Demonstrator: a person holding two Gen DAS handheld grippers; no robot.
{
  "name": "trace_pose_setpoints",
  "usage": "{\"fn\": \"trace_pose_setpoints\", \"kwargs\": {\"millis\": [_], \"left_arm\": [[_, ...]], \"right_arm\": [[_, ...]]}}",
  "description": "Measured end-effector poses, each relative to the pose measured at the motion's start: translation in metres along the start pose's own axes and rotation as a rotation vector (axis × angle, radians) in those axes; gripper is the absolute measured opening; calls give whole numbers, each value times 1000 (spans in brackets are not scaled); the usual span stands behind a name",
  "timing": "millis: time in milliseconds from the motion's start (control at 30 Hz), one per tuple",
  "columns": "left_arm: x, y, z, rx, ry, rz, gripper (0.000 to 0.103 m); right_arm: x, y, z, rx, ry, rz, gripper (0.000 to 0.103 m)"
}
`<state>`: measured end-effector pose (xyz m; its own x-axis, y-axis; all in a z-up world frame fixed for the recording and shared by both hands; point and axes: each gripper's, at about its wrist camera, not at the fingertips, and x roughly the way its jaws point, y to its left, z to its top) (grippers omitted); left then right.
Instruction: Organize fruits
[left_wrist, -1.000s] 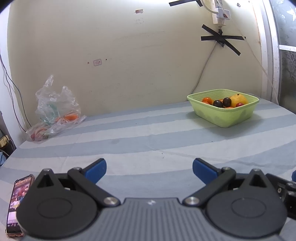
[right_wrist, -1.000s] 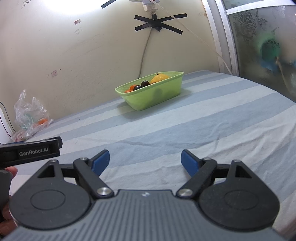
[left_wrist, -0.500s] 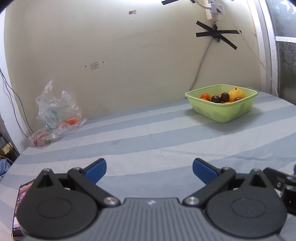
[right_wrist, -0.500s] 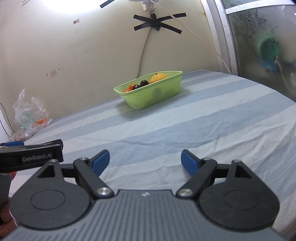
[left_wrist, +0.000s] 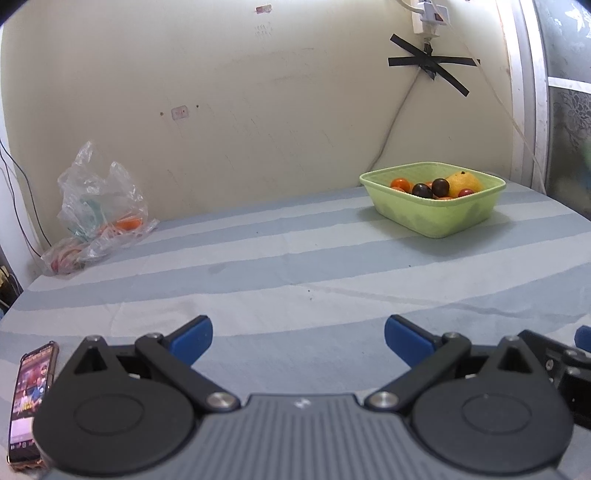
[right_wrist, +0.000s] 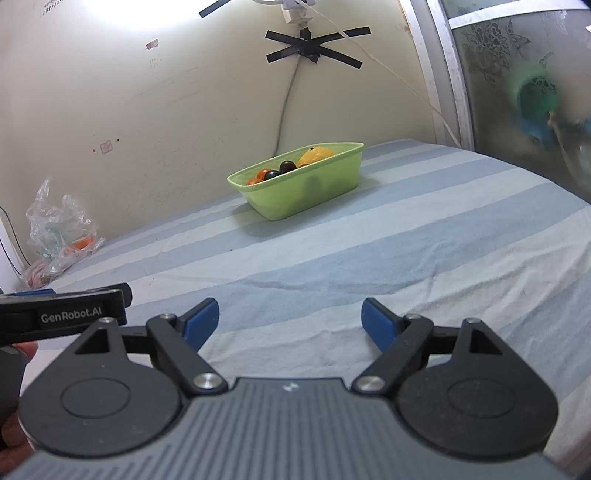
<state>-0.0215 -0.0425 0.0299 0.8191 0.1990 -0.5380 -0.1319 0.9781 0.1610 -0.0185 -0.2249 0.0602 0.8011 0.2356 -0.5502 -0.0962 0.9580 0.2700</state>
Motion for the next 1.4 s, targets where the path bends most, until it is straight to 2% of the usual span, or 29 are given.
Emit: {"fn": "trace_pose_setpoints", "kwargs": {"millis": [833, 1400], "left_arm": [[1, 1, -1, -11, 6, -6, 103], [-6, 4, -1, -28, -29, -14, 103]], "right_arm": [[-1, 1, 0, 1, 2, -1, 86], [-2, 0, -1, 7, -5, -4, 86]]}}
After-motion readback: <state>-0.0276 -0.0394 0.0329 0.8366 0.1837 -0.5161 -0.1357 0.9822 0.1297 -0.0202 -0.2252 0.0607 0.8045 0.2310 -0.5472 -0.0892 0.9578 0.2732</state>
